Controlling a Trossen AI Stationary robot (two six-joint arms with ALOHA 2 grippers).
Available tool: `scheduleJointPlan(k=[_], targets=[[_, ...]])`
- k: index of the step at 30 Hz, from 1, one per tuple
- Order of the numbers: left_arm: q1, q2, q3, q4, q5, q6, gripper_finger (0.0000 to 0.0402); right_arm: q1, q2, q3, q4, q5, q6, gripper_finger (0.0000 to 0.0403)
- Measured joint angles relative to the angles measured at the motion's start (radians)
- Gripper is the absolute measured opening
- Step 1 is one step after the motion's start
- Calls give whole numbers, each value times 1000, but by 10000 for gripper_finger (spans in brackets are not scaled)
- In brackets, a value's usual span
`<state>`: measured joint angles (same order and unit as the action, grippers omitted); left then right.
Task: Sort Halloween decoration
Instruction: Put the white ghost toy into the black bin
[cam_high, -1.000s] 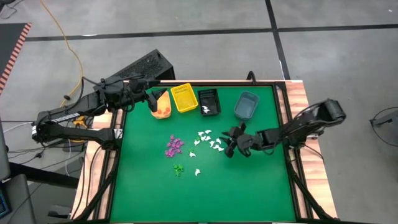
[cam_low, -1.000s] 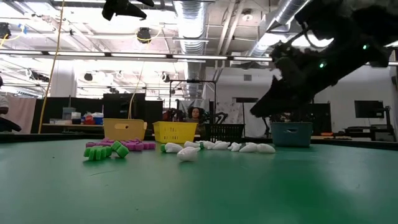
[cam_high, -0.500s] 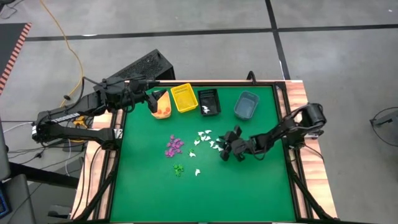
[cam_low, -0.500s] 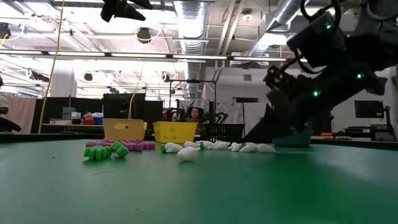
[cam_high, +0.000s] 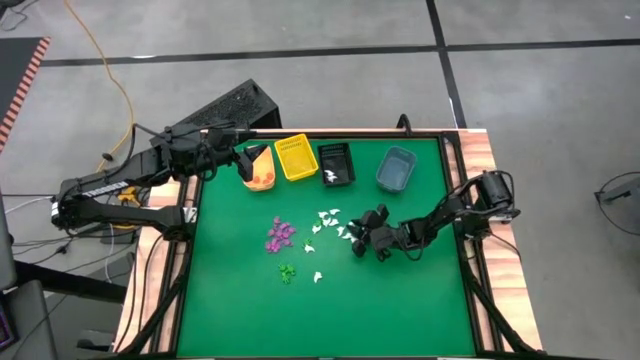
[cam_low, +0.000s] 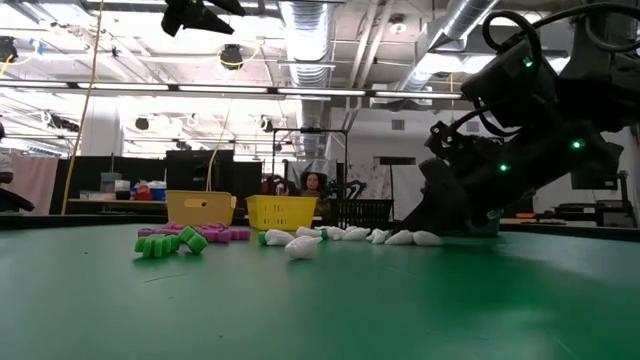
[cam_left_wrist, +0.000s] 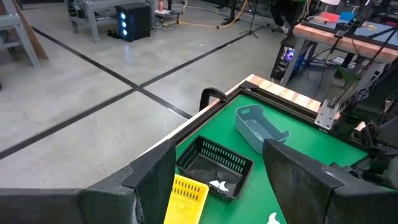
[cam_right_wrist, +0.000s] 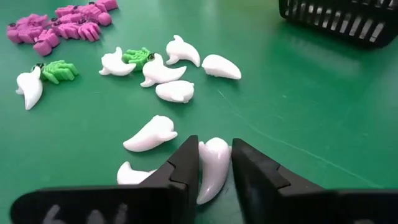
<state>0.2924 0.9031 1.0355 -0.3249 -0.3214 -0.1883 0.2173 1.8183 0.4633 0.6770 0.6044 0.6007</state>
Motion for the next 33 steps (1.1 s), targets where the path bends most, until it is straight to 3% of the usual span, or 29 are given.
scheduleJointPlan(k=[9, 18, 33], targets=[[0, 0, 0, 0, 0, 0, 232, 0, -2, -2, -6, -12, 2, 55], [0, 0, 0, 1, 0, 4, 232, 0, -25, -3, 1, -16, 4, 36], [0, 0, 0, 3, 0, 16, 231, -120, -327, -5, -164, -25, -118, 36]])
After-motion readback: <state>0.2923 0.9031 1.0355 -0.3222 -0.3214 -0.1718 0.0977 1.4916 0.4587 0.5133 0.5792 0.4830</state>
